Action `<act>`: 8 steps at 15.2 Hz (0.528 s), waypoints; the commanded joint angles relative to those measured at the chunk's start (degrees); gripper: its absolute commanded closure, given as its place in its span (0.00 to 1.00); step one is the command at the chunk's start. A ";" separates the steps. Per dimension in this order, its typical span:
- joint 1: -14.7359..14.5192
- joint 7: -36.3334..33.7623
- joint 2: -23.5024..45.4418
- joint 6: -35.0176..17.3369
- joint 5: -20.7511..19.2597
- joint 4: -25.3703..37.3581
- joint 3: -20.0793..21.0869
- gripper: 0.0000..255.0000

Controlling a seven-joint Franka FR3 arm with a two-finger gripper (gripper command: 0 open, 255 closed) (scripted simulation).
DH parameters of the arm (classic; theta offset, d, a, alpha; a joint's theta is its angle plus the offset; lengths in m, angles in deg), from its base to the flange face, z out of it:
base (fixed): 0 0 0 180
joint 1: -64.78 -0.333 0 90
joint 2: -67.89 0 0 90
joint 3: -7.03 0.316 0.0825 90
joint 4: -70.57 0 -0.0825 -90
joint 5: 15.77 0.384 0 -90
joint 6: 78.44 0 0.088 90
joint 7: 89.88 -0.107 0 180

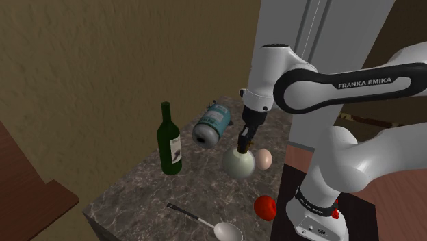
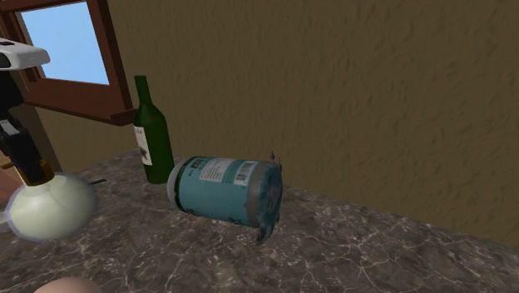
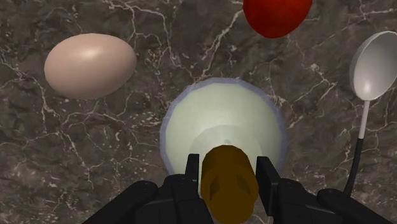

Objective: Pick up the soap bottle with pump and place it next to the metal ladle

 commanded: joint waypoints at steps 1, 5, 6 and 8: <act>-0.06 0.14 0.34 -1.73 0.19 -1.34 0.12 1.00; -0.33 0.28 1.20 -5.29 0.69 -4.05 0.53 1.00; -0.39 0.31 1.48 -6.22 0.82 -4.70 0.63 1.00; -0.57 0.40 2.31 -8.63 1.17 -6.29 0.90 1.00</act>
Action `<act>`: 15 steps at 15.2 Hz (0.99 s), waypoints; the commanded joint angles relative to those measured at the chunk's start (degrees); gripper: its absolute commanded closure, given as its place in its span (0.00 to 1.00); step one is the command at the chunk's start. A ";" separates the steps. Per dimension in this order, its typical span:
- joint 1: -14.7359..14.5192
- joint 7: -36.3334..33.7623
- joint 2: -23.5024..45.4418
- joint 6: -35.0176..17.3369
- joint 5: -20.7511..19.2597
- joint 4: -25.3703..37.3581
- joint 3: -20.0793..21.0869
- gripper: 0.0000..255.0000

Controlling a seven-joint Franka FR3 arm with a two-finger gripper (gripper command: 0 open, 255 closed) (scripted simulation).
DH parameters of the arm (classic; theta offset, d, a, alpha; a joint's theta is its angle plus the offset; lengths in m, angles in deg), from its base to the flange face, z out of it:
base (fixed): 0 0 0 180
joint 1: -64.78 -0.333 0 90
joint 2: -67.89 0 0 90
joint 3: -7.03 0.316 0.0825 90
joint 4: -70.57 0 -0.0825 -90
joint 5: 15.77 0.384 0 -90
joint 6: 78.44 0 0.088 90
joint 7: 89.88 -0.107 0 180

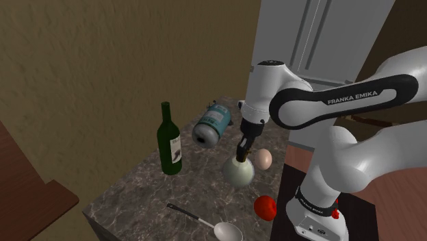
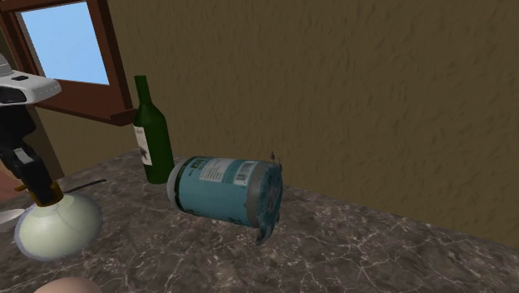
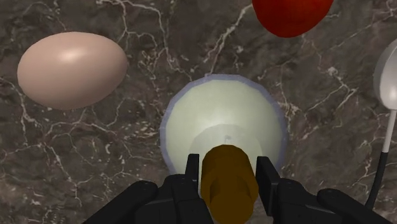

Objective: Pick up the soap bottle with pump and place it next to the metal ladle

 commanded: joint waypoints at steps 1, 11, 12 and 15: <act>-0.13 -0.04 0.51 -1.21 0.22 -0.61 0.20 1.00; -0.12 -0.04 0.53 -1.22 0.22 -0.59 0.19 0.00; -0.13 -0.04 0.53 -1.22 0.22 -0.60 0.20 0.00; 0.06 -0.08 -0.57 1.32 -0.16 0.84 -0.12 0.00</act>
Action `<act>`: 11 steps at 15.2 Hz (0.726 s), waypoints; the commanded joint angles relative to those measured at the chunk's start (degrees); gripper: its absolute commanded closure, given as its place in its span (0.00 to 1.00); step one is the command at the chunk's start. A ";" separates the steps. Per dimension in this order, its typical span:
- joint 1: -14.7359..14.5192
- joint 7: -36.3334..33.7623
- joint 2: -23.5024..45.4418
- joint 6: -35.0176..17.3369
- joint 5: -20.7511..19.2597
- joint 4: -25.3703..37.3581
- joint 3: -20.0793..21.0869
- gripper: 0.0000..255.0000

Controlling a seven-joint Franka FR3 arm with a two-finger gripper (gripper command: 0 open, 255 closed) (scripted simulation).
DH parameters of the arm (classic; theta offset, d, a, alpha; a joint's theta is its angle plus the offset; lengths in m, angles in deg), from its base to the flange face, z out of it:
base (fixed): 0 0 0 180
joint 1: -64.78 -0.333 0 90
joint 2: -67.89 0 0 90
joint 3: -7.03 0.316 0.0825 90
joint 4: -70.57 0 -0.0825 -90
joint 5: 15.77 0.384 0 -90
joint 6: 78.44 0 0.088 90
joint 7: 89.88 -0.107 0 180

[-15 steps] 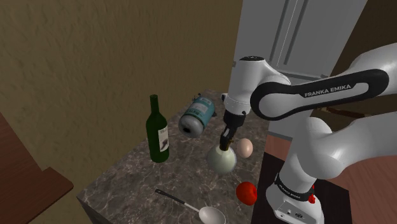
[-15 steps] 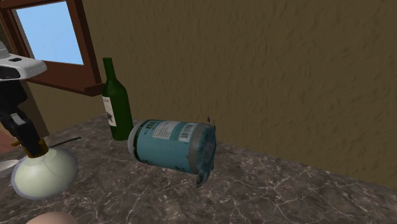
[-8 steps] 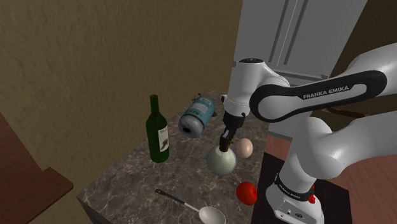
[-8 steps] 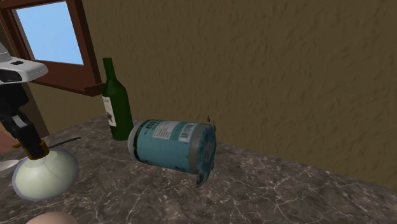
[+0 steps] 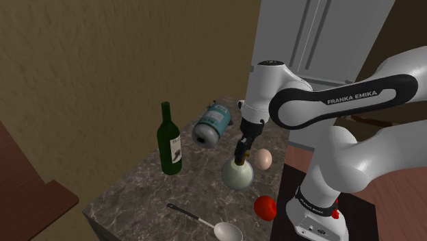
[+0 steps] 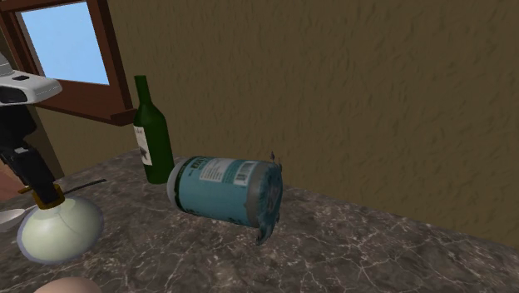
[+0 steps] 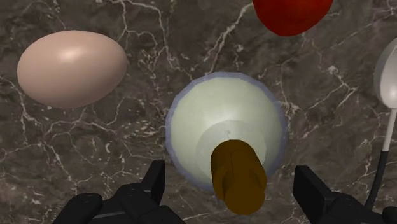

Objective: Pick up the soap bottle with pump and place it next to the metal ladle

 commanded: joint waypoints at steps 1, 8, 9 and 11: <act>0.20 -0.17 -1.61 3.93 -0.49 2.29 -0.40 0.00; 0.50 -0.24 -2.83 8.03 -1.10 5.17 -0.96 0.00; 0.50 -0.24 -2.83 8.03 -1.10 5.17 -0.96 0.00; 0.50 -0.24 -2.83 8.03 -1.10 5.17 -0.96 0.00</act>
